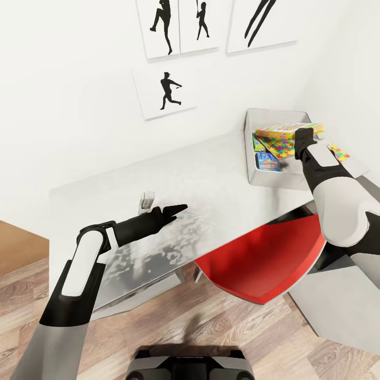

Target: Put all the toys in the child's room - the three board games (two on the bed and one on the table), the two jigsaw puzzles on the table, and the tennis ball on the table - inside the toy box on the table in the child's room.

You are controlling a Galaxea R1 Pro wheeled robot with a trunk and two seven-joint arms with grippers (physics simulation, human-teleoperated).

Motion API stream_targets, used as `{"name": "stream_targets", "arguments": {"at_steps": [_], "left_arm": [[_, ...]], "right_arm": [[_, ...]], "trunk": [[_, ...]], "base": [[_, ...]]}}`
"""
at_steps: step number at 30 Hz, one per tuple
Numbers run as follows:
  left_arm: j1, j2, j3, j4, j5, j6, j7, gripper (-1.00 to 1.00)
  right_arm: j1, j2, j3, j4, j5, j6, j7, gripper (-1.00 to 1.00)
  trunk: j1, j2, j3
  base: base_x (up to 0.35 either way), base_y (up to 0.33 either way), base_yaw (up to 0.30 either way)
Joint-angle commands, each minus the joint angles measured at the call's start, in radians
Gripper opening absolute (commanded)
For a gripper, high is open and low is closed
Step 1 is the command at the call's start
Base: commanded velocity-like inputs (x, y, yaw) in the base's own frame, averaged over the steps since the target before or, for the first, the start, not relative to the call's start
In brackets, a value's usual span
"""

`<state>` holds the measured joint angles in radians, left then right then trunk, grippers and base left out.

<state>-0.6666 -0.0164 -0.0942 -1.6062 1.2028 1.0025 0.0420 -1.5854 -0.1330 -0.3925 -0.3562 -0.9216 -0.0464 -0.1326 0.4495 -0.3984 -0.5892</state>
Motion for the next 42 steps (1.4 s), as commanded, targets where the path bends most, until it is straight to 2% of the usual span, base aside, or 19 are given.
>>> {"name": "stream_targets", "arguments": {"at_steps": [1, 13, 14, 42], "left_arm": [[-0.001, 0.0, 0.001, 0.0, 0.004, 0.004, 0.004, 1.0], [-0.001, 0.0, 0.001, -0.001, 0.004, 0.004, 0.004, 1.0], [-0.001, 0.0, 0.001, 0.0, 0.004, 0.004, 0.004, 1.0], [-0.001, 0.0, 0.001, 0.0, 0.004, 0.004, 0.005, 1.0]], "right_arm": [[-0.001, 0.0, 0.001, 0.0, -0.011, -0.004, -0.002, -1.0], [-0.001, 0.0, 0.0, 0.0, -0.011, -0.004, -0.002, -1.0], [-0.001, 0.0, 0.0, 0.0, -0.011, -0.004, -0.003, 1.0], [-0.001, -0.006, -0.002, -0.001, -0.014, -0.004, -0.006, 1.0]], "trunk": [[0.001, -0.002, -0.001], [0.001, -0.002, -0.001], [0.001, -0.002, -0.001], [0.001, -0.002, -0.001]], "base": [[0.0, 0.0, 0.0], [0.0, 0.0, 0.0], [0.0, 0.0, 0.0], [0.0, 0.0, 0.0]]}}
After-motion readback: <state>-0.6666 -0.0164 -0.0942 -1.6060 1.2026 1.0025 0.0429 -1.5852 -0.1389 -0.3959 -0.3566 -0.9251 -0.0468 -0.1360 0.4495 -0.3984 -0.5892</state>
